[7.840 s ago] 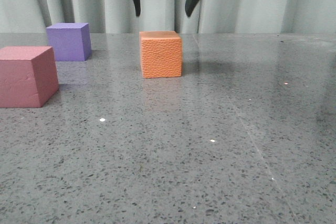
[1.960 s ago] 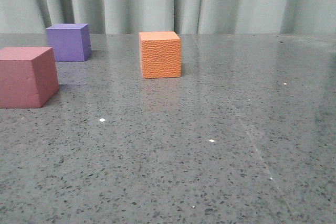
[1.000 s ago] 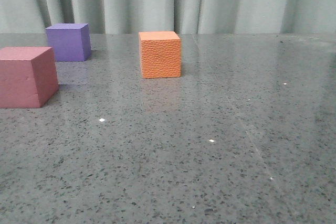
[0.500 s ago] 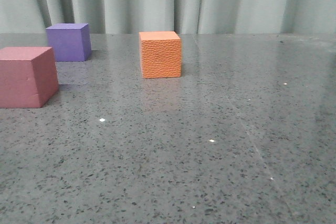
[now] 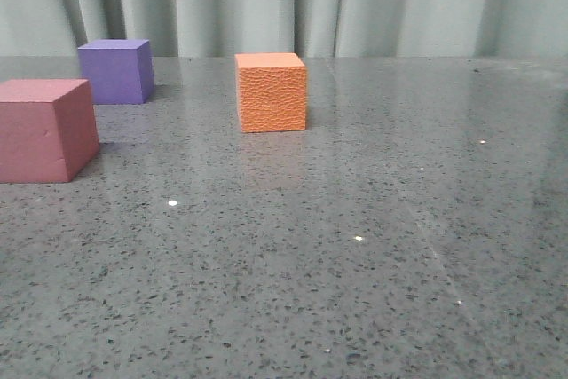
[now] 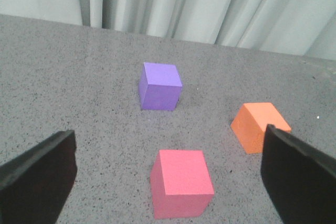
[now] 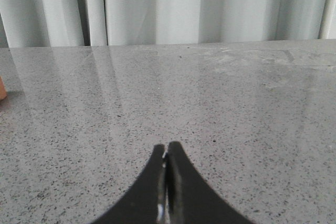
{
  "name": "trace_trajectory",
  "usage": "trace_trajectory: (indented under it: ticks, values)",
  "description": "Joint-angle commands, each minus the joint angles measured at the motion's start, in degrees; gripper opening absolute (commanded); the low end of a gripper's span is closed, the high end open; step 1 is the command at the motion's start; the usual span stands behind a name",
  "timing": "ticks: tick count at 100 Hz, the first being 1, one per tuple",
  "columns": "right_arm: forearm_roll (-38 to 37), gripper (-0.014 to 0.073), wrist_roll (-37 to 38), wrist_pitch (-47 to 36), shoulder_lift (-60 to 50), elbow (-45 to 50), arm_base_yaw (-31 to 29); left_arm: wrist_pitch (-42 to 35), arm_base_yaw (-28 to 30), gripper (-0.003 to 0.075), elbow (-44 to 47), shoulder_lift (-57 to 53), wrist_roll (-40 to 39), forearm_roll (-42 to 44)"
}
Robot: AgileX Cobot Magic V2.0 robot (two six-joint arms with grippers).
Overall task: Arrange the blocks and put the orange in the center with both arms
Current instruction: 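Move the left gripper over the orange cube and lower around it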
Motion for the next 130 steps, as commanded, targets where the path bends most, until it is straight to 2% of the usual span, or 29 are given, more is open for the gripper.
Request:
trace_trajectory:
  ticks: [1, 20, 49, 61, 80, 99, 117, 130]
  values:
    - [0.2, -0.012, -0.4, -5.1, -1.1, -0.8, -0.3, -5.3, -0.4, 0.0651, -2.0, 0.6, -0.5, -2.8]
    - [0.2, -0.012, -0.4, -5.1, -1.1, -0.8, -0.3, -4.2, -0.4, 0.0651, -4.4, 4.6, 1.4, -7.5]
    - [0.2, -0.012, -0.4, -5.1, -1.1, -0.8, -0.3, -2.3, -1.5, 0.0638, -15.7, 18.9, 8.3, -12.6]
    - [0.2, -0.012, -0.4, -5.1, -1.1, -0.8, -0.3, -3.9, -6.2, 0.0628, -19.7, 26.4, 8.9, -12.5]
    - [0.2, -0.012, -0.4, -5.1, -1.1, -0.8, -0.3, -10.2, -17.2, 0.0628, -24.7, 37.6, 8.5, -11.9]
    - [0.2, -0.012, -0.4, -5.1, -1.1, -0.8, -0.3, -12.2, -24.5, 0.0616, -31.9, 49.4, -1.8, -2.2]
    - [0.2, -0.012, -0.4, -5.1, -1.1, -0.8, -0.3, -11.3, -29.1, 0.061, -39.1, 58.8, -15.6, 8.4]
    - [0.2, -0.012, -0.4, -5.1, -1.1, -0.8, -0.3, -7.8, -31.2, 0.061, -43.3, 63.6, -27.5, 19.1]
